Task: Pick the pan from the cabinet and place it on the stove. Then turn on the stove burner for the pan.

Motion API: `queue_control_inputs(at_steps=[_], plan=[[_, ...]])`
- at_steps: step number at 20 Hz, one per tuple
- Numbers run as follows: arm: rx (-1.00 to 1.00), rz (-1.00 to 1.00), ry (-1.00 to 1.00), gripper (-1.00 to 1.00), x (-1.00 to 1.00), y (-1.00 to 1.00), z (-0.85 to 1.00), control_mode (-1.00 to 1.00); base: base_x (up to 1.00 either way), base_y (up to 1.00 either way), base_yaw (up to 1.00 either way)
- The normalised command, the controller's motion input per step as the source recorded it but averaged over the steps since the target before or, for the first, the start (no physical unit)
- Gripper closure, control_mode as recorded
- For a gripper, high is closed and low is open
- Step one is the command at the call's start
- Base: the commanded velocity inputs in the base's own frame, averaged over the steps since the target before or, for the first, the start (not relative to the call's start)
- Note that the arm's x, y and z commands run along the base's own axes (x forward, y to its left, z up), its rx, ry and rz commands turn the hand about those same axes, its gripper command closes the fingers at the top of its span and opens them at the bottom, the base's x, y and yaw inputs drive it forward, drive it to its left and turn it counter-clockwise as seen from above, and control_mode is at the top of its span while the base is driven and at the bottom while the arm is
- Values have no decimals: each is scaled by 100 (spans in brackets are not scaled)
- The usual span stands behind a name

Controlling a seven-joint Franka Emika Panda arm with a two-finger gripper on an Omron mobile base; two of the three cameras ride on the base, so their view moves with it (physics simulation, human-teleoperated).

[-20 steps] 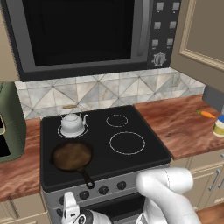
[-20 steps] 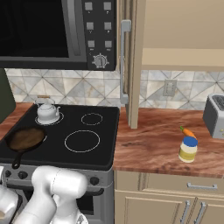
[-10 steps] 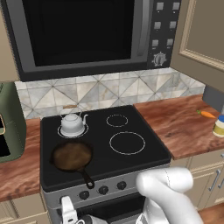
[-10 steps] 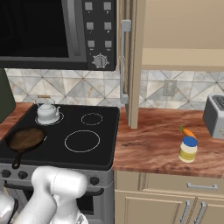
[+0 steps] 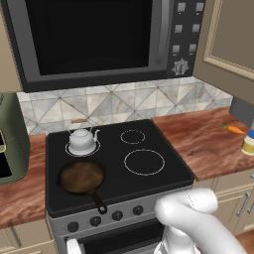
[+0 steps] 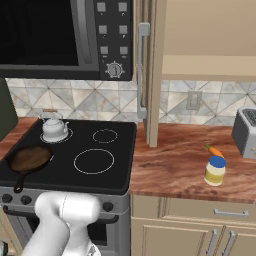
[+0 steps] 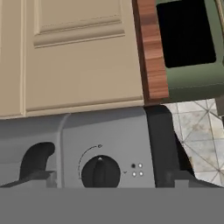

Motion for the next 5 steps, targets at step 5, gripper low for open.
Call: queue_control_inputs(at_steps=[5], plan=[[-1, 0, -4, -100, -70, 5, 14, -100, 0, 0, 0]])
